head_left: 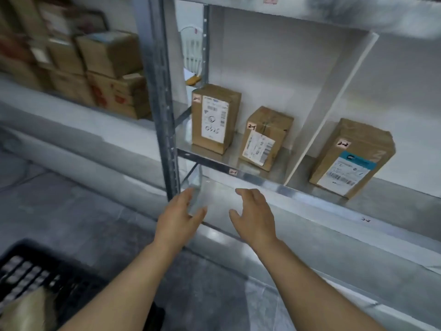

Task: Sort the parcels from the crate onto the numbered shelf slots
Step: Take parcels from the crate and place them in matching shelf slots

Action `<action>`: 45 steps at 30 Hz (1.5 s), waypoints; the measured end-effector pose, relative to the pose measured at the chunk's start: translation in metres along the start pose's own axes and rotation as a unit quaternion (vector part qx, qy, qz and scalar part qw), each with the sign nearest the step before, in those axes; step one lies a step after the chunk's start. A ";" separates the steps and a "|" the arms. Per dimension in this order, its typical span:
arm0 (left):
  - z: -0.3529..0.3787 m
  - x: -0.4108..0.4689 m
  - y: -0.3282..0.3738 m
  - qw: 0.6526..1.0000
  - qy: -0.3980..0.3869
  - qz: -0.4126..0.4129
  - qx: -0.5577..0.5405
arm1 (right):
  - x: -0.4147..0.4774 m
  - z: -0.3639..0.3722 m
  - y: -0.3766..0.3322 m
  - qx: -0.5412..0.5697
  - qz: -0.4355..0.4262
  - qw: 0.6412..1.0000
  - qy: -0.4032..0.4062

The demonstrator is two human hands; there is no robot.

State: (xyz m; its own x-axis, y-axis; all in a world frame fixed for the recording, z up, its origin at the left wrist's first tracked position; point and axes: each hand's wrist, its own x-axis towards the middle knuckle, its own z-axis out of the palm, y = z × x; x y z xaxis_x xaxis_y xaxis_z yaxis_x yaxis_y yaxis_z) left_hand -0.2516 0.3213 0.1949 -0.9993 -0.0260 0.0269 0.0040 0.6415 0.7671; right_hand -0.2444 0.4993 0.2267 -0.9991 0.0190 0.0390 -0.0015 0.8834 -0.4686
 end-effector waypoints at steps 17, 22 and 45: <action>-0.081 -0.168 -0.091 0.951 0.127 -0.214 0.182 | -0.064 0.074 -0.104 -0.081 -0.261 0.954 -0.122; -0.106 -0.192 -0.127 0.935 0.158 -0.276 0.157 | -0.074 0.106 -0.149 -0.121 -0.327 0.922 -0.168; -0.173 -0.215 -0.338 0.858 0.148 -0.490 0.053 | -0.063 0.334 -0.280 -0.185 -0.397 0.832 -0.342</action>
State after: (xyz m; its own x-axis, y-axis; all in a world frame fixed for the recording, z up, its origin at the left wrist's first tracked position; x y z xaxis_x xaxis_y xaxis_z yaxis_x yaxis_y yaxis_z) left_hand -0.0320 -0.0230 0.0406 -0.4683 -0.7753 -0.4238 -0.8509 0.2666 0.4527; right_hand -0.1956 0.0941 0.0609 -0.4814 -0.7976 -0.3634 -0.7846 0.5769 -0.2270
